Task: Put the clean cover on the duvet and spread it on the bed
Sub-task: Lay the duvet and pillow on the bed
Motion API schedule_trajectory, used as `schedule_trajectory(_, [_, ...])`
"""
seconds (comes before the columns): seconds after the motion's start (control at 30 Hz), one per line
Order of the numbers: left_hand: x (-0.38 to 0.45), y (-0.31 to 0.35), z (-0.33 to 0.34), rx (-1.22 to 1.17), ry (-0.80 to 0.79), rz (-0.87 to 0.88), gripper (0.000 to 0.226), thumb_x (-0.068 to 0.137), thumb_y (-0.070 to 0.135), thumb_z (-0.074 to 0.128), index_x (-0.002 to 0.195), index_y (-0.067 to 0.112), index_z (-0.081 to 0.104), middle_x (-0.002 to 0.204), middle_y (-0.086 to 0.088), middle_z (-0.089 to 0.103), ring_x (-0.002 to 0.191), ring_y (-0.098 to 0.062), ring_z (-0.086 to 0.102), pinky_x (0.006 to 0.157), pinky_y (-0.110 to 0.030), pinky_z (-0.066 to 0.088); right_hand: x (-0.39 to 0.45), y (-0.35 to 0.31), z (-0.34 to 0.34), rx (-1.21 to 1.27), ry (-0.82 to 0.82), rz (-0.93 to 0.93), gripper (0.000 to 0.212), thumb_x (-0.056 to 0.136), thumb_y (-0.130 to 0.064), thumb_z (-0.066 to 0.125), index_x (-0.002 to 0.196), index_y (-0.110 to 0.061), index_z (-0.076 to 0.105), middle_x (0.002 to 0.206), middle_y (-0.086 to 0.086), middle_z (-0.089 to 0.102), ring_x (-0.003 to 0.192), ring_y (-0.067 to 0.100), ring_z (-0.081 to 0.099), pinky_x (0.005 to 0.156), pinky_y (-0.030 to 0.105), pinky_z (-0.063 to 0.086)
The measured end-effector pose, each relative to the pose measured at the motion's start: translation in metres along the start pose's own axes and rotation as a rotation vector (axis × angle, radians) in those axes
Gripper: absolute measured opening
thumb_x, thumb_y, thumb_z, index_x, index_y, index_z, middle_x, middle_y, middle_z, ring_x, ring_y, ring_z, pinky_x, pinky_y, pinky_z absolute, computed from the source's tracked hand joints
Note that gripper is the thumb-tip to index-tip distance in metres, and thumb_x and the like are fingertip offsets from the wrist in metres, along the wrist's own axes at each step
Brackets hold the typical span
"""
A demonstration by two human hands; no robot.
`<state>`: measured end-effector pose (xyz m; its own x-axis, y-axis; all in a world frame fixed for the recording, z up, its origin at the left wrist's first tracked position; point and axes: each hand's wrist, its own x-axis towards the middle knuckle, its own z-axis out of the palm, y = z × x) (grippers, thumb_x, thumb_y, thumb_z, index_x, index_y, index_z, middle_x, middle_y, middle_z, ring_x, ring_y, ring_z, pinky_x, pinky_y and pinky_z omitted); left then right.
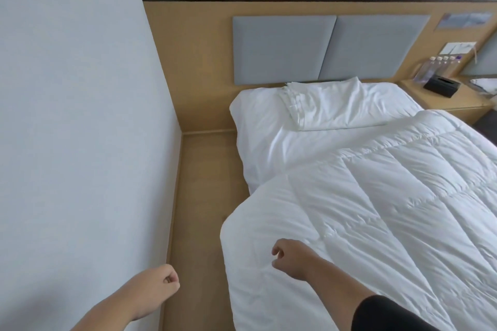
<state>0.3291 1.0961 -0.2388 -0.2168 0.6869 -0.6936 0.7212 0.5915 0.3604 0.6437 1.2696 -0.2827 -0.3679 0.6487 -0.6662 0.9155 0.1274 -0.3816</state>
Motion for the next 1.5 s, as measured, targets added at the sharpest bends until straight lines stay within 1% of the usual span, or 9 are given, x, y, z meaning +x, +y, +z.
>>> schedule_trajectory(0.37, [0.211, 0.044, -0.146, 0.197, -0.161, 0.099, 0.014, 0.093, 0.041, 0.051, 0.094, 0.033, 0.062, 0.096, 0.007, 0.067, 0.09, -0.007, 0.064, 0.08, -0.022, 0.052, 0.16, -0.026, -0.067, 0.07, -0.027, 0.215, 0.038, 0.093, -0.033, 0.057, 0.13, -0.029, 0.057, 0.132, -0.003, 0.055, 0.115, 0.02, 0.057, 0.088, 0.029, 0.047])
schedule_trajectory(0.7, [0.374, 0.165, -0.239, 0.556, -0.321, 0.279, 0.012, 0.097, 0.039, 0.049, 0.093, 0.035, 0.06, 0.095, 0.012, 0.066, 0.088, -0.009, 0.063, 0.079, -0.028, 0.053, 0.276, -0.035, -0.117, 0.02, -0.024, 0.334, 0.05, 0.096, -0.011, 0.046, 0.145, -0.02, 0.046, 0.142, 0.008, 0.047, 0.124, 0.032, 0.051, 0.099, 0.039, 0.045])
schedule_trajectory(0.87, [0.451, 0.186, -0.214, 0.624, -0.454, 0.25, 0.011, 0.097, 0.04, 0.05, 0.093, 0.036, 0.06, 0.095, 0.012, 0.066, 0.089, -0.008, 0.063, 0.076, -0.026, 0.053, 0.364, 0.015, -0.125, -0.474, -0.052, 0.182, 0.075, 0.089, -0.016, 0.06, 0.156, -0.019, 0.027, 0.16, 0.015, 0.023, 0.148, 0.036, 0.022, 0.121, 0.06, 0.016])
schedule_trajectory(0.97, [0.483, 0.193, -0.202, 0.654, -0.524, 0.207, 0.011, 0.097, 0.041, 0.048, 0.095, 0.036, 0.058, 0.097, 0.012, 0.064, 0.09, -0.005, 0.059, 0.075, -0.022, 0.049, 0.418, 0.048, -0.122, -0.594, -0.087, 0.132, 0.085, 0.093, -0.023, 0.06, 0.161, -0.021, 0.011, 0.167, 0.016, 0.007, 0.155, 0.039, 0.0, 0.117, 0.069, -0.009])
schedule_trajectory(1.03, [0.497, 0.201, -0.199, 0.683, -0.564, 0.183, 0.012, 0.097, 0.04, 0.047, 0.095, 0.037, 0.058, 0.098, 0.012, 0.063, 0.09, -0.004, 0.058, 0.07, -0.019, 0.044, 0.44, 0.064, -0.116, -0.649, -0.133, 0.133, 0.079, 0.091, -0.032, 0.063, 0.158, -0.022, 0.022, 0.162, 0.014, 0.025, 0.153, 0.037, 0.014, 0.113, 0.073, -0.012])
schedule_trajectory(1.13, [0.512, 0.222, -0.195, 0.747, -0.62, 0.196, 0.012, 0.096, 0.04, 0.045, 0.094, 0.038, 0.057, 0.099, 0.013, 0.06, 0.09, -0.003, 0.056, 0.068, -0.017, 0.04, 0.455, 0.073, -0.113, -0.646, -0.284, 0.148, 0.036, 0.087, -0.029, 0.066, 0.121, -0.021, 0.059, 0.111, 0.002, 0.061, 0.115, 0.029, 0.055, 0.114, 0.069, 0.01])
schedule_trajectory(1.2, [0.52, 0.242, -0.193, 0.787, -0.654, 0.22, 0.011, 0.095, 0.04, 0.045, 0.093, 0.039, 0.056, 0.099, 0.015, 0.059, 0.09, -0.003, 0.056, 0.069, -0.018, 0.04, 0.452, 0.067, -0.121, -0.56, -0.372, 0.159, 0.009, 0.09, -0.019, 0.06, 0.099, -0.02, 0.061, 0.093, -0.002, 0.059, 0.094, 0.027, 0.06, 0.108, 0.05, 0.034])
schedule_trajectory(1.3, [0.53, 0.274, -0.185, 0.784, -0.672, 0.278, 0.009, 0.093, 0.043, 0.047, 0.098, 0.04, 0.055, 0.1, 0.016, 0.058, 0.091, -0.002, 0.056, 0.073, -0.02, 0.044, 0.432, 0.058, -0.157, -0.396, -0.356, 0.124, 0.014, 0.09, -0.01, 0.049, 0.091, -0.022, 0.057, 0.092, -0.002, 0.055, 0.087, 0.025, 0.058, 0.09, 0.043, 0.045])
schedule_trajectory(1.5, [0.534, 0.346, -0.161, 0.515, -0.83, 0.428, 0.095, 0.063, 0.066, 0.075, 0.145, 0.046, 0.031, 0.132, 0.036, 0.036, 0.124, 0.003, 0.047, 0.1, -0.021, 0.041, 0.367, 0.046, -0.293, -0.148, 0.006, 0.056, 0.015, 0.084, -0.007, 0.047, 0.077, -0.021, 0.047, 0.074, -0.006, 0.048, 0.068, 0.019, 0.044, 0.081, 0.034, 0.036])
